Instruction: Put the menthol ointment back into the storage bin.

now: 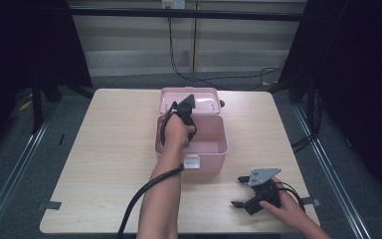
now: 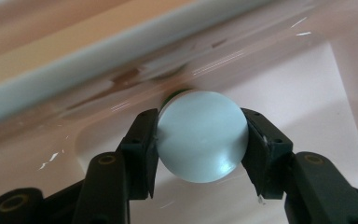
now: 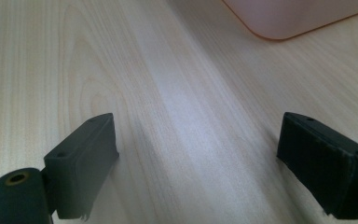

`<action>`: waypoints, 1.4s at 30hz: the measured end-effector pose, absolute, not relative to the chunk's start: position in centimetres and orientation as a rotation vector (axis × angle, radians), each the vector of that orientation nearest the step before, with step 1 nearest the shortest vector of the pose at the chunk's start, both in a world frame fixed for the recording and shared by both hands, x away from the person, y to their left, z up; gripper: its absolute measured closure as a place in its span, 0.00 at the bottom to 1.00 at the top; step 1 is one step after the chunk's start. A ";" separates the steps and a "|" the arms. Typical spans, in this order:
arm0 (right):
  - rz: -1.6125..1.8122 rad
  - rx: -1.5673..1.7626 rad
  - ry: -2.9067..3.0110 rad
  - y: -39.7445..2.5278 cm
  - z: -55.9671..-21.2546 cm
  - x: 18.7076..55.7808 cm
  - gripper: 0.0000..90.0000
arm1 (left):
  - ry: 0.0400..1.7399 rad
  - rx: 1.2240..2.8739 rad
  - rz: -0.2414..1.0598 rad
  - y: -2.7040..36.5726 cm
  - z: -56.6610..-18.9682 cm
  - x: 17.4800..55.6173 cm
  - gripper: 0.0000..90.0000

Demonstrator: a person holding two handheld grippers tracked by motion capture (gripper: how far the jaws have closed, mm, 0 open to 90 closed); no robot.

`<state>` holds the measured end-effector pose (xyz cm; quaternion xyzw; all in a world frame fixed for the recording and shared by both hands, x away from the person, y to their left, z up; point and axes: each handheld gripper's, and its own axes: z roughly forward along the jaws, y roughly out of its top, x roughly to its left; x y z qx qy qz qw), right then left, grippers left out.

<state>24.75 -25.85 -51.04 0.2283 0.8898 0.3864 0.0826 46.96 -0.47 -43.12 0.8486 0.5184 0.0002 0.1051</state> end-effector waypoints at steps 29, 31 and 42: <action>1.154 0.684 2.657 -25.8 -51.0 24.7 0.12 | 1.508 2.500 0.030 -0.4 -43.9 46.8 0.54; 1.154 0.682 2.657 -25.8 -51.0 24.7 0.12 | 1.499 2.504 0.035 -0.3 -43.9 46.8 0.53; 1.154 0.682 2.657 -25.8 -51.0 24.8 0.12 | 1.484 2.506 0.011 -0.1 -43.3 46.5 0.47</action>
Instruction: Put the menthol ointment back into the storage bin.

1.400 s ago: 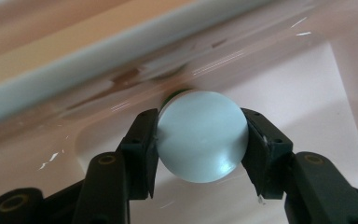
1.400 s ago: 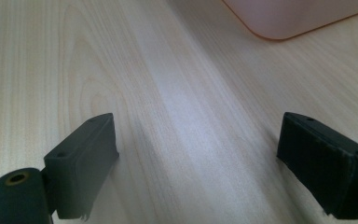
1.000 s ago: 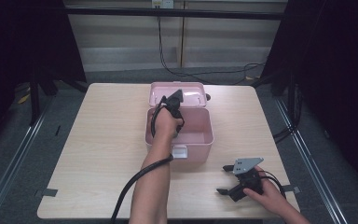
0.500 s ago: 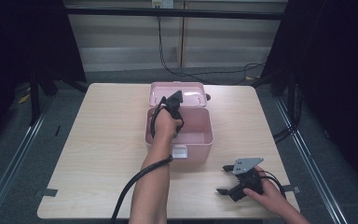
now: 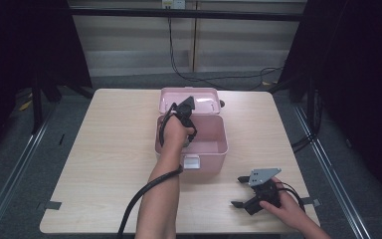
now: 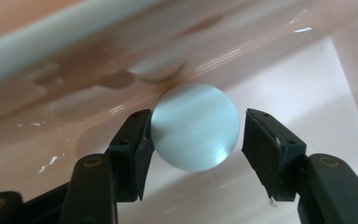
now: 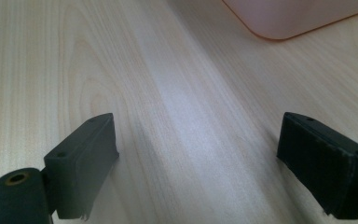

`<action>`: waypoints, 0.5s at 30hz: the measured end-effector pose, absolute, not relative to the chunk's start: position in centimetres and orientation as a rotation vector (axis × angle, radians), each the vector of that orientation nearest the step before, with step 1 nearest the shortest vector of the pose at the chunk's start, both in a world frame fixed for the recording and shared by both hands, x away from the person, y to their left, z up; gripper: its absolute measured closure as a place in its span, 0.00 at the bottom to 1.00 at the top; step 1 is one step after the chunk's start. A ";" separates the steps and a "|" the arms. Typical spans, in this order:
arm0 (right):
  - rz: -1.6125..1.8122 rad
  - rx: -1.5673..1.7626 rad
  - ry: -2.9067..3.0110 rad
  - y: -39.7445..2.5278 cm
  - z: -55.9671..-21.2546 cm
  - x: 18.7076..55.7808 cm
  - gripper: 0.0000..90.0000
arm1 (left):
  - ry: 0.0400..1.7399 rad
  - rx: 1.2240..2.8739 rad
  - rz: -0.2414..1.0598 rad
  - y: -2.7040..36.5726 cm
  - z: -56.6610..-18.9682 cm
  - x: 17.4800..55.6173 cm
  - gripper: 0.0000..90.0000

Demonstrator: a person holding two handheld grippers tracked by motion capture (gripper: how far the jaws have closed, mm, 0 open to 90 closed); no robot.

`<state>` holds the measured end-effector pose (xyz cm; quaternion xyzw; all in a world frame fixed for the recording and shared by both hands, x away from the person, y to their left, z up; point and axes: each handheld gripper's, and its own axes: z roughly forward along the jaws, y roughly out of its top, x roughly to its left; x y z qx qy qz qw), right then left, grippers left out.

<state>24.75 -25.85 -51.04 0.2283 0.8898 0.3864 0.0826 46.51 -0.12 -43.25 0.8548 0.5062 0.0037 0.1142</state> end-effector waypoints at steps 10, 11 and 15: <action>1.154 0.684 2.657 -25.8 -51.0 24.7 0.12 | 1.469 2.504 0.005 0.0 -42.6 46.3 0.40; 1.154 0.684 2.657 -25.8 -51.0 24.7 0.12 | 1.464 2.507 0.001 0.0 -42.5 46.2 0.39; 1.154 0.684 2.658 -25.8 -51.0 24.7 0.12 | 1.452 2.507 0.004 -0.1 -42.1 46.0 0.33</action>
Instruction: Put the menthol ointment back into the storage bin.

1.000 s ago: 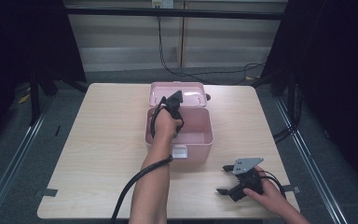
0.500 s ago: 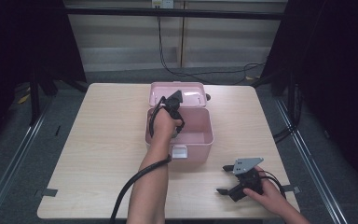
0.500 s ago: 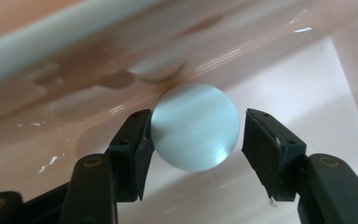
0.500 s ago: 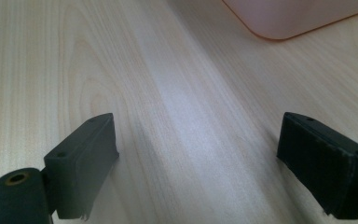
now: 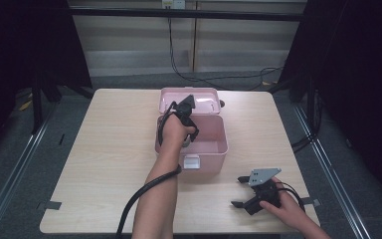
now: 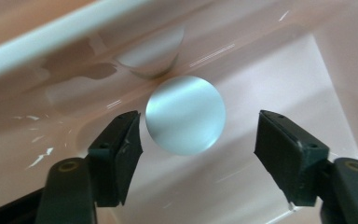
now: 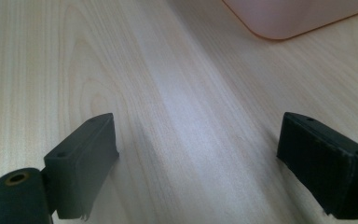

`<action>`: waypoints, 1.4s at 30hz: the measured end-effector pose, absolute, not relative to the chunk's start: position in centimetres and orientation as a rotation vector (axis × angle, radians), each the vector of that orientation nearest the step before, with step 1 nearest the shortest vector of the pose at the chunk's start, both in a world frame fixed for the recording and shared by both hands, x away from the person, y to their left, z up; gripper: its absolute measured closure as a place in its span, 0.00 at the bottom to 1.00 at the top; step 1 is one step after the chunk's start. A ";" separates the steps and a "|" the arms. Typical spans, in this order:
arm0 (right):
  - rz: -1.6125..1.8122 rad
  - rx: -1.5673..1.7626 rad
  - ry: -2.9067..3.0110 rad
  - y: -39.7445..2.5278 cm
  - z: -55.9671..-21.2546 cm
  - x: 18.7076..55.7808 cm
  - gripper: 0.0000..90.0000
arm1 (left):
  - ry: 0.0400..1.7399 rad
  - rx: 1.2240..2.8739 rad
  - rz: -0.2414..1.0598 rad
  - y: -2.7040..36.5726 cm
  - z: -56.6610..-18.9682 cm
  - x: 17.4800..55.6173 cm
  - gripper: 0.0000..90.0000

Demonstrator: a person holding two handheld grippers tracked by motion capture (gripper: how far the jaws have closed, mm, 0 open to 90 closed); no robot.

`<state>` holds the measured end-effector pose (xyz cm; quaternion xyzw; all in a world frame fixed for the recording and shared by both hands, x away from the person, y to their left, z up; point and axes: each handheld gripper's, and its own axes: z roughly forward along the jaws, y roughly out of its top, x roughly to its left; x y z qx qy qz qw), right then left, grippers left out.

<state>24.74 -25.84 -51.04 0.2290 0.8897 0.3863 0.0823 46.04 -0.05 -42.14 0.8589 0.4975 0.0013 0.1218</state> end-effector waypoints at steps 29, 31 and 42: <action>1.152 0.681 2.657 -25.8 -51.0 24.8 0.12 | 1.351 2.521 -0.012 1.5 -37.6 44.3 0.26; 1.152 0.681 2.657 -25.8 -51.0 24.8 0.12 | 1.344 2.518 -0.025 1.6 -37.3 44.1 0.26; 1.153 0.684 2.657 -25.8 -51.0 24.7 0.12 | 1.281 2.537 -0.044 2.3 -34.9 42.9 0.26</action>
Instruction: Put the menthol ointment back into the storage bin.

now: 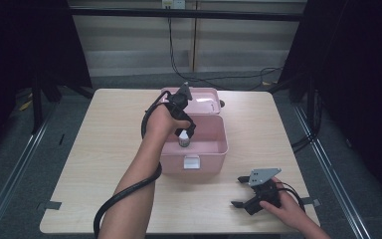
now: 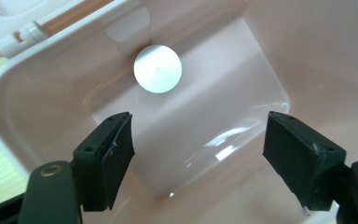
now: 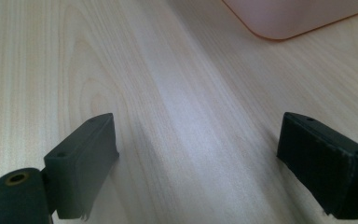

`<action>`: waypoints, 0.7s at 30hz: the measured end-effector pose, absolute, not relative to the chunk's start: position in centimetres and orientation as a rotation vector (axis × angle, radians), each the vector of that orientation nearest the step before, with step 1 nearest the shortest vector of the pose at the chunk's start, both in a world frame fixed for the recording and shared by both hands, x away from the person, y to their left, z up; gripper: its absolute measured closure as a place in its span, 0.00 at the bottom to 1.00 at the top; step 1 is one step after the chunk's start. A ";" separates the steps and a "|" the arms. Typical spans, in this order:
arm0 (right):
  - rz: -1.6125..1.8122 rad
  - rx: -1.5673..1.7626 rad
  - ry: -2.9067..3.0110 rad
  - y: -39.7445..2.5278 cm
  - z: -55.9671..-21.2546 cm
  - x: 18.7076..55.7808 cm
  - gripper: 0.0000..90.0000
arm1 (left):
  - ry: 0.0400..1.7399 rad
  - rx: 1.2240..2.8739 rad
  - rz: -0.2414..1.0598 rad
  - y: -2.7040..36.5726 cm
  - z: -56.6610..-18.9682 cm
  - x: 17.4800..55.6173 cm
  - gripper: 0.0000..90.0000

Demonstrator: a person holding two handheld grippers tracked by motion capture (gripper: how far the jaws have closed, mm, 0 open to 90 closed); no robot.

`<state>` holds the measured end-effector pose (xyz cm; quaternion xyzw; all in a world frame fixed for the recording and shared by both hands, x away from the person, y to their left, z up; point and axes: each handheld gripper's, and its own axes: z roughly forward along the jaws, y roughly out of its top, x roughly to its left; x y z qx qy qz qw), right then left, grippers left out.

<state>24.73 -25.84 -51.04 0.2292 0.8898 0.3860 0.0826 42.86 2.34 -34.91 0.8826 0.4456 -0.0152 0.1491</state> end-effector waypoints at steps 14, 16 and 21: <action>1.152 0.684 2.657 -25.8 -51.0 24.7 0.12 | 1.261 2.539 -0.054 4.2 -33.1 42.0 0.26; 1.152 0.684 2.657 -25.8 -51.0 24.7 0.12 | 1.263 2.533 -0.050 4.5 -32.8 41.9 0.27; 1.153 0.684 2.657 -25.8 -51.0 24.7 0.12 | 1.261 2.532 -0.047 5.3 -31.9 41.5 0.27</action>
